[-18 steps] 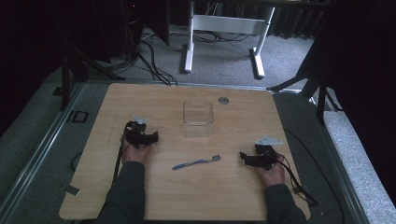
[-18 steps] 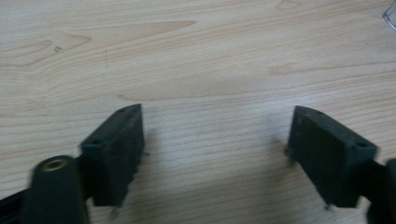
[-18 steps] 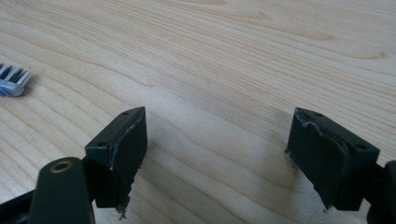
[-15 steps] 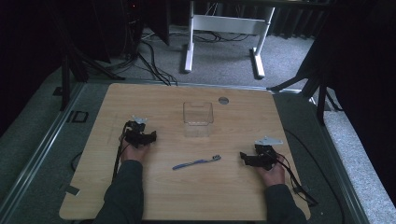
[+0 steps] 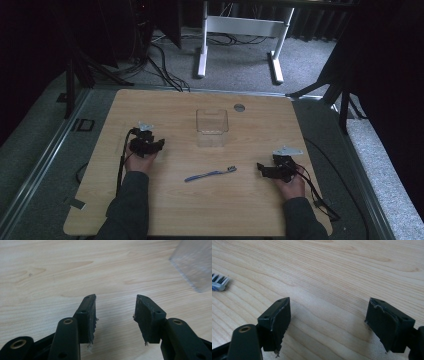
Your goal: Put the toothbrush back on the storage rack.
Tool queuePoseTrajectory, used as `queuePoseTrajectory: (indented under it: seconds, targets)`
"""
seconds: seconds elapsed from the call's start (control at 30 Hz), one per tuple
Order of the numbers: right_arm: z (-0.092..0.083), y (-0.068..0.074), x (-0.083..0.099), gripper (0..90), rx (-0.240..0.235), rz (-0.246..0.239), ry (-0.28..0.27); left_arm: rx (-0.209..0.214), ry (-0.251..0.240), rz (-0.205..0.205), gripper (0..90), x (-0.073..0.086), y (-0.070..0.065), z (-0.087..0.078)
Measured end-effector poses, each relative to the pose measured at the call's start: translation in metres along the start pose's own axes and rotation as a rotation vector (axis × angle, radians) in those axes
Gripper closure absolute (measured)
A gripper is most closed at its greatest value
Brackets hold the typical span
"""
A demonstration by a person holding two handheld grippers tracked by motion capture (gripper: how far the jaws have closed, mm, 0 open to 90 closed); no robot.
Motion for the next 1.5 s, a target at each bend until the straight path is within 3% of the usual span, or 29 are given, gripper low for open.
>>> queuePoseTrajectory:
  seconds: [0.23, 0.3, 0.53, 0.7, 0.97, 1.2, 1.37, 1.5]
  targets:
    - [0.0, 0.0, 0.0, 19.6, 0.0, 0.0, 0.0, 0.052, -0.027, 0.02, 55.3, -0.007, -0.005, -0.015]
    - [0.0, 0.0, 0.0, 19.6, 0.0, 0.0, 0.0, 0.092, -0.032, 0.015, 56.1, -0.008, -0.007, -0.02]
    - [0.0, 0.0, 0.0, 19.6, 0.0, 0.0, 0.0, 0.127, -0.068, 0.042, 56.1, -0.014, -0.014, -0.031]
    - [0.0, 0.0, 0.0, 19.6, -0.001, -0.001, 0.0, 0.165, -0.069, 0.085, 56.1, -0.019, -0.029, -0.035]
    - [0.0, 0.0, 0.0, 19.6, -0.001, 0.0, 0.0, 0.202, -0.079, 0.119, 56.0, -0.03, -0.048, -0.042]
    - [0.0, 0.0, 0.0, 19.6, -0.001, -0.001, 0.0, 0.225, -0.07, 0.163, 56.0, -0.03, -0.065, -0.038]
    - [0.0, 0.0, 0.0, 19.6, -0.001, 0.0, 0.0, 0.269, -0.055, 0.212, 56.6, -0.03, -0.083, -0.034]
    - [0.0, 0.0, 0.0, 19.6, -0.001, -0.001, 0.0, 0.3, -0.059, 0.218, 57.1, -0.031, -0.089, -0.033]
Point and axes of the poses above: each handheld gripper's, and its own axes: z roughly forward along the jaws, x roughly out of its underside, y roughly to its left, the point moved 4 cm from there along z, roughly forward along the jaws, and after that the axes turned 5 degrees about -y, right-handed, at the moved point
